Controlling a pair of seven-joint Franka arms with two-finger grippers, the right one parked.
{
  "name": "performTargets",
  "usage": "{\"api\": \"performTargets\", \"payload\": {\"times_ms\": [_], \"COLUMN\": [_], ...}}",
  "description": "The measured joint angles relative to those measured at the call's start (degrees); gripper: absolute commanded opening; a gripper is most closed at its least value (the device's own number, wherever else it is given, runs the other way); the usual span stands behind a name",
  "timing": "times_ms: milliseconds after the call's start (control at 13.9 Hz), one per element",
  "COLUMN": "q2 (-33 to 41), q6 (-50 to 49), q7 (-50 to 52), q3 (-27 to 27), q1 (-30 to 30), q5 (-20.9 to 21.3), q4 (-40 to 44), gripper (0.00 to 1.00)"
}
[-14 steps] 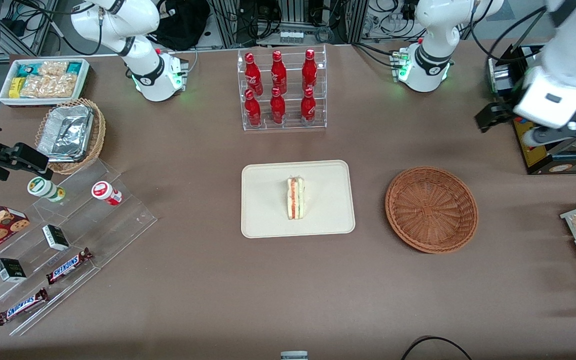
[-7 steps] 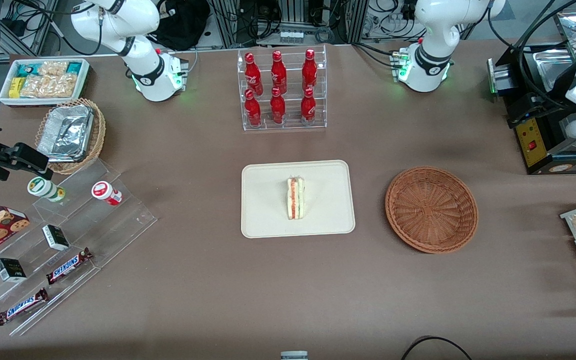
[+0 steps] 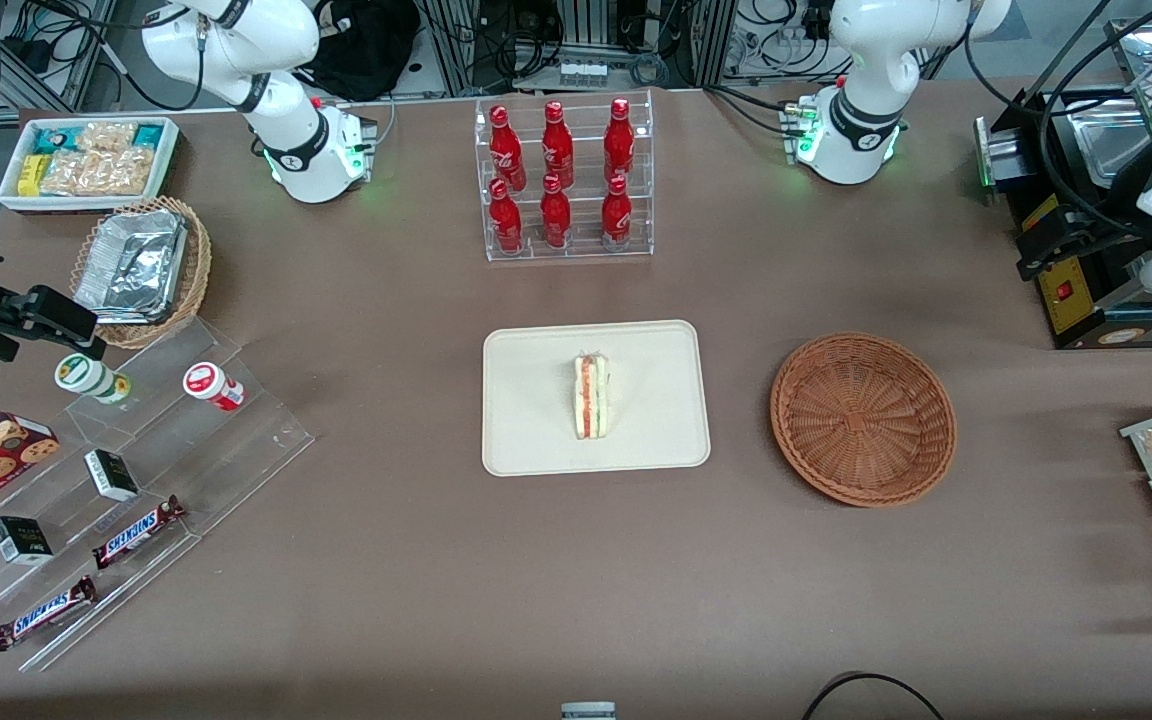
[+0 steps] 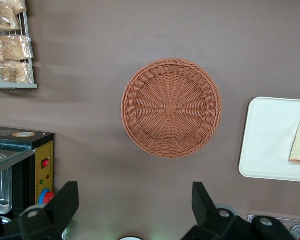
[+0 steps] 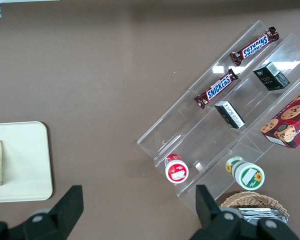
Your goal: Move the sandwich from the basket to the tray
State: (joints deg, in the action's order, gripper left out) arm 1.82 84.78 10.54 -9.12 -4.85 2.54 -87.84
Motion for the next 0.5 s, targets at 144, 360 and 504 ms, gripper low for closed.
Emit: {"api": "performTargets", "payload": {"times_ms": [144, 360, 504], "q2": [0.0, -1.1, -2.0], "q6": [0.2, 0.0, -0.7], "q7": [0.0, 0.0, 0.0], "q3": [0.0, -0.6, -1.4], "q1": [0.0, 0.0, 0.0], "q5": [-0.1, -0.4, -0.4], "q4": [0.1, 1.7, 2.7], "gripper": [1.00, 1.00, 1.00]}}
